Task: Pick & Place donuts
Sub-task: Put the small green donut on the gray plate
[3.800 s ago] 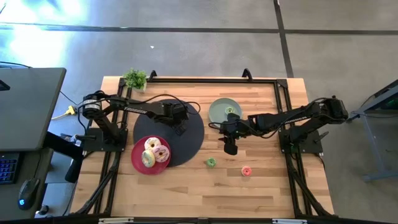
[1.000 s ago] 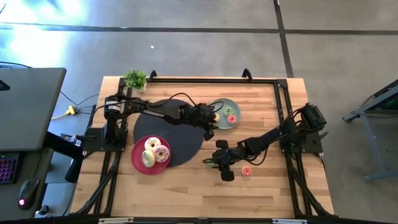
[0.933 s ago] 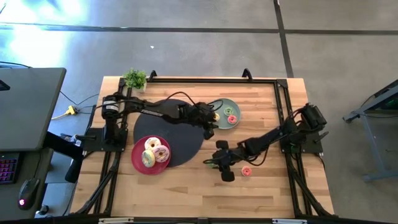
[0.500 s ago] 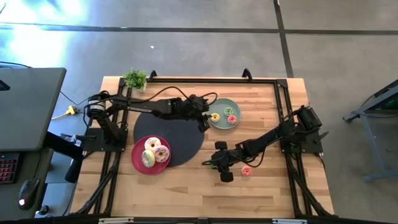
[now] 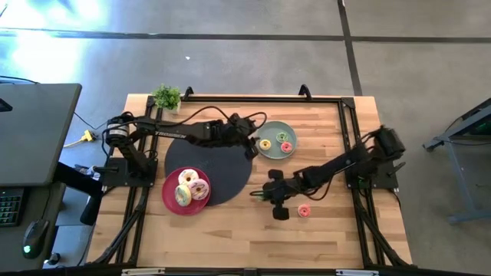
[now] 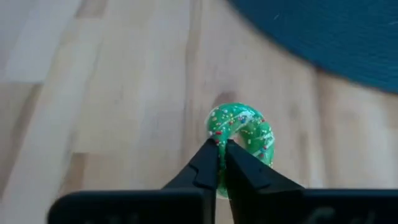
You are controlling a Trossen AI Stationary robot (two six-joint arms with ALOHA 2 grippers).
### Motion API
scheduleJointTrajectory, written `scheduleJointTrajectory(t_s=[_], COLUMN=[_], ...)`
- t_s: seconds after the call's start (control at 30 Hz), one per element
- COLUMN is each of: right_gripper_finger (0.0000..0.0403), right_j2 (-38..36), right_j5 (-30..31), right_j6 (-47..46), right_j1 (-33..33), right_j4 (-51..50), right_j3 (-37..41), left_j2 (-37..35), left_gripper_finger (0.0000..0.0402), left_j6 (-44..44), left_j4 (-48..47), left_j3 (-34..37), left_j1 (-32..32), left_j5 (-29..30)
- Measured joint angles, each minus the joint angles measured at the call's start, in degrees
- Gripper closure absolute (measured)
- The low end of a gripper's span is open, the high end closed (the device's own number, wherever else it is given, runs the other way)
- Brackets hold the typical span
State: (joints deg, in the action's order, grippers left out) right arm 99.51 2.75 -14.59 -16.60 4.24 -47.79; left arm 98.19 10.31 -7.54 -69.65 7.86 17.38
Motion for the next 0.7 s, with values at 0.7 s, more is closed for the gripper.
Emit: scheduleJointTrajectory(t_s=[0.7], right_gripper_finger=[0.0391], right_j2=[-11.4], right_j5=[9.9], right_j6=[4.3], right_j1=[23.1], right_j4=[-5.4], right_j3=[9.6], left_j2=[-4.9], left_gripper_finger=[0.0252], left_j6=[0.0], left_j4=[0.0], left_j3=[0.0], left_j1=[0.0], left_j5=[5.3])
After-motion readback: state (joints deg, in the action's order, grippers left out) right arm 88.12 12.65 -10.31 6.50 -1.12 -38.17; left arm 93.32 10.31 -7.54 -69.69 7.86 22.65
